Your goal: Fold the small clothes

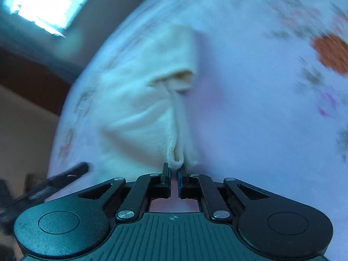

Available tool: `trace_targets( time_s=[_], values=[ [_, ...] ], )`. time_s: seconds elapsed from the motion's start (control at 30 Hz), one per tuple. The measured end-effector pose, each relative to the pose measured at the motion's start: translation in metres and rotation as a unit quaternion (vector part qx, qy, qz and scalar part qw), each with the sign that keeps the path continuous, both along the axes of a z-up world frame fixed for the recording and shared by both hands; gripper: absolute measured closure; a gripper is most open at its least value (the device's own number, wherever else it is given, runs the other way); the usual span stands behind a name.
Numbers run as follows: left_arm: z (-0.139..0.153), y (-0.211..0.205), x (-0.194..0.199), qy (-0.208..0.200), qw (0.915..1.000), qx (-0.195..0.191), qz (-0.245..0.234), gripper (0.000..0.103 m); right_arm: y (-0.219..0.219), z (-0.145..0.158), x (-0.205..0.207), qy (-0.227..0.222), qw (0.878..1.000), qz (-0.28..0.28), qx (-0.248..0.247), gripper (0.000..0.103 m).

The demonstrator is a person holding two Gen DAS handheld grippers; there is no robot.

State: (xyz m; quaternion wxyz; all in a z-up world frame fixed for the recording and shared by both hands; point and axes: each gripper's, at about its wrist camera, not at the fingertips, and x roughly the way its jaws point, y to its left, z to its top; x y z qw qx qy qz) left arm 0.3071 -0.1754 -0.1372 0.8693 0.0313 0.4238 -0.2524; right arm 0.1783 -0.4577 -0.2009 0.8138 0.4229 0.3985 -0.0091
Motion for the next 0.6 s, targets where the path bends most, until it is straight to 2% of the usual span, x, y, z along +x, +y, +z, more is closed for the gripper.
trace_targets(
  time_s=[0.07,0.2,0.27,0.33,0.37,0.4,0.43,0.5,0.6],
  values=[
    [-0.003,-0.003,-0.002,0.004,1.0000,-0.001,-0.006,0.048,0.000,0.008,0.001,-0.012,1.000,-0.007,-0.014,0.098],
    [0.005,-0.014,-0.007,-0.026,0.9993,-0.002,-0.026,0.047,0.009,0.051,0.004,-0.055,0.994,0.002,-0.097,0.098],
    [0.003,-0.025,-0.003,-0.023,0.9993,-0.001,-0.028,0.046,0.025,0.065,0.017,-0.082,0.986,0.025,-0.141,0.098],
    [-0.011,-0.034,0.000,-0.003,0.9993,0.017,-0.034,0.045,0.040,0.067,0.037,-0.085,0.980,0.052,-0.171,0.098],
    [-0.022,-0.036,-0.001,0.009,0.9988,0.039,-0.028,0.045,0.047,0.061,0.044,-0.075,0.975,0.067,-0.199,0.098],
    [-0.035,-0.034,-0.005,0.023,0.9981,0.050,-0.028,0.043,0.054,0.050,0.046,-0.046,0.969,0.082,-0.229,0.098],
    [-0.041,-0.028,-0.011,0.019,0.9987,0.039,-0.028,0.042,0.053,0.034,0.044,-0.014,0.969,0.095,-0.228,0.098],
    [-0.043,-0.018,-0.017,0.019,0.9992,0.023,-0.027,0.042,0.043,0.016,0.023,-0.003,0.976,0.085,-0.199,0.098],
    [-0.035,-0.016,-0.016,0.029,0.9990,0.017,-0.028,0.044,0.036,0.029,0.000,-0.016,0.976,0.066,-0.208,0.097]
  ],
)
